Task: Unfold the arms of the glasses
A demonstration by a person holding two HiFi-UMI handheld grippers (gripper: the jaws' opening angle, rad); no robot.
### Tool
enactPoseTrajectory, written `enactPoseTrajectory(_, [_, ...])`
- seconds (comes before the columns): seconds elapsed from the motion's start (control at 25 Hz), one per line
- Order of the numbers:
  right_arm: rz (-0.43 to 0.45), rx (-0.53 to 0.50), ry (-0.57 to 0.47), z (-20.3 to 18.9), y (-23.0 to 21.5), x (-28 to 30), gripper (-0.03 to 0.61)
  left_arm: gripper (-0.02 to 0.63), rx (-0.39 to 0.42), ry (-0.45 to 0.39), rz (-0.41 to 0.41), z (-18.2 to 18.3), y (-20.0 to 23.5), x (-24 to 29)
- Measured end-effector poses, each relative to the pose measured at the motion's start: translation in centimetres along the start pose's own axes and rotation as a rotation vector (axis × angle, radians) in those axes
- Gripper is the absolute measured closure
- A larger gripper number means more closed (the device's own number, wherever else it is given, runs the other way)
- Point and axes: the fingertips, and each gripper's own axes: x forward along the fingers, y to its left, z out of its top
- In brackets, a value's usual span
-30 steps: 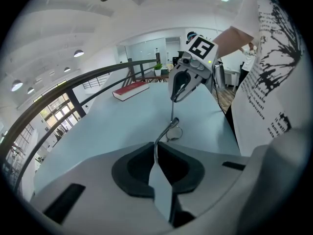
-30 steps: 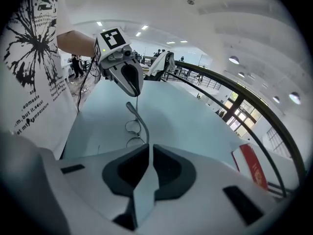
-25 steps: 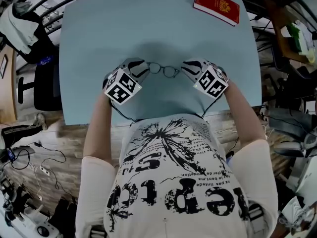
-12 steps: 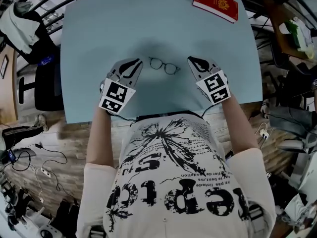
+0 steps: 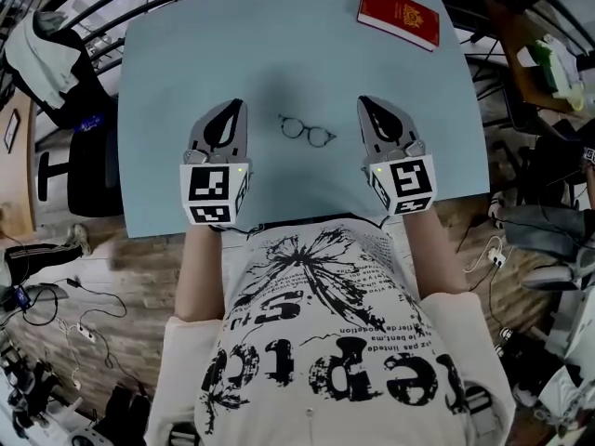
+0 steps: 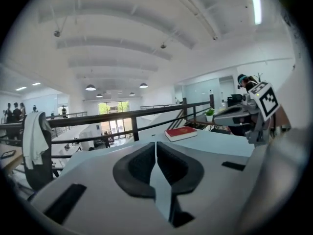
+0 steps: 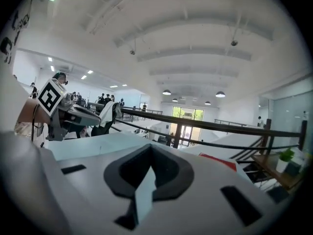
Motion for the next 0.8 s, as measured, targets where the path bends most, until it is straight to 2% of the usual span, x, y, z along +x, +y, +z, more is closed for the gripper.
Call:
enactPoseTrajectory(0.12, [-0.038, 0.009, -0.047, 1.7, -0.6, -0.7, 0.569, 0.589, -0.037, -0.015, 0.058, 1.5, 0.7, -0.6])
enactPoseTrajectory(0.32, [-0.045, 0.018, -0.059, 2.3, -0.8, -1.4, 0.569, 0.589, -0.057, -0.039, 0.049, 2.6, -0.1, -1.2])
enactPoseTrajectory(0.8, [-0.025, -0.034, -0.046, 1.6, -0.7, -0.7, 0.571, 0.589, -0.046, -0.022, 0.061, 2.6, -0.9, -0.9])
